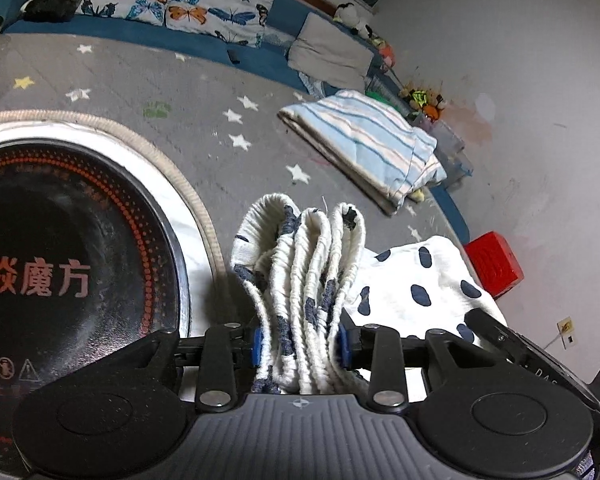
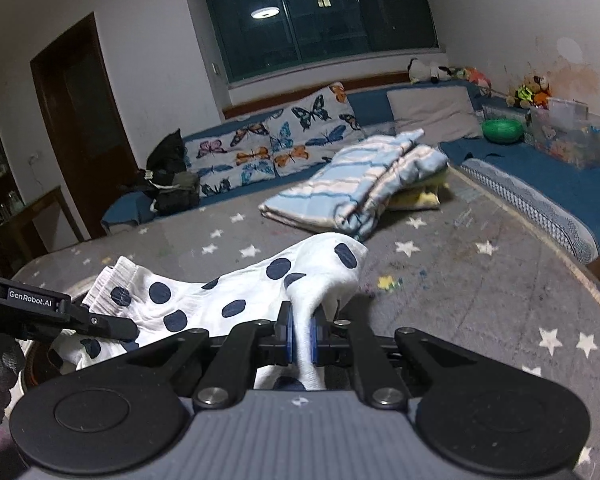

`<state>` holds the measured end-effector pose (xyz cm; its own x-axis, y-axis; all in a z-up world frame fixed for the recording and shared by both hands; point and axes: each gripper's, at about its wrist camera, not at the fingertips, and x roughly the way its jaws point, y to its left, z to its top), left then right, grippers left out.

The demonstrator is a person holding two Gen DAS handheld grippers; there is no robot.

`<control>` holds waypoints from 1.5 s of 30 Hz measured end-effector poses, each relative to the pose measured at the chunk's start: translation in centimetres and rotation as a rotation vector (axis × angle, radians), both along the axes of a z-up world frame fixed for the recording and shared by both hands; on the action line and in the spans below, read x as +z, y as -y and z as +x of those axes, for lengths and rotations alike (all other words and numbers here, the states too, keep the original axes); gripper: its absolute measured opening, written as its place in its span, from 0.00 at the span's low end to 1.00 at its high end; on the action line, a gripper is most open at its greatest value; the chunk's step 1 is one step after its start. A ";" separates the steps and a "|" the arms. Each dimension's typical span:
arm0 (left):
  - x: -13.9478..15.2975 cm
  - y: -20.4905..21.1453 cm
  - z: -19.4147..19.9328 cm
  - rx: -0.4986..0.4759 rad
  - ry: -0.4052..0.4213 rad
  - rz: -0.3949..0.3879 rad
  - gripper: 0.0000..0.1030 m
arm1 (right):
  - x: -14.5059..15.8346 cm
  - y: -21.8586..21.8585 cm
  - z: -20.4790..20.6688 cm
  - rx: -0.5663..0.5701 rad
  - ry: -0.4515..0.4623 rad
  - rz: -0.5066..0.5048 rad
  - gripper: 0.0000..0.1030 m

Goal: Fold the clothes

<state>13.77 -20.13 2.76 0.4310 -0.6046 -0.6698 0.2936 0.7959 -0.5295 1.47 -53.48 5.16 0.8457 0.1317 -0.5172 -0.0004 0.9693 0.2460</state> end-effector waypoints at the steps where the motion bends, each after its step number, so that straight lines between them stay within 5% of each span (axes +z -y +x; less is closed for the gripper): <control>1: -0.2 0.1 0.0 -0.004 -0.004 -0.002 0.35 | -0.2 0.1 -0.1 -0.005 -0.006 0.002 0.07; 9: -0.9 2.2 0.5 -0.058 -0.001 0.026 0.40 | -0.9 1.5 -0.9 -0.062 -0.034 -0.003 0.07; 19: 1.1 1.9 -0.3 -0.065 0.129 0.112 0.64 | -1.1 2.5 -1.1 -0.091 -0.058 -0.016 0.20; 23: 2.8 0.9 -0.4 -0.026 0.193 0.113 0.64 | -0.4 2.4 -1.1 -0.088 -0.030 -0.028 0.29; 27: 4.3 1.5 -0.8 -0.043 0.266 0.110 0.56 | 0.4 2.4 -0.5 -0.077 -0.007 -0.034 0.29; 31: 4.9 2.8 -1.1 -0.104 0.306 0.074 0.31 | 0.5 2.2 0.9 -0.057 -0.007 -0.034 0.30; 38: 3.7 6.0 -0.5 -0.213 0.297 0.072 0.28 | 0.1 1.8 4.2 -0.023 -0.027 -0.062 0.30; 45: 1.8 6.7 0.8 -0.207 0.255 0.107 0.27 | -0.9 1.8 7.0 -0.013 -0.056 -0.087 0.38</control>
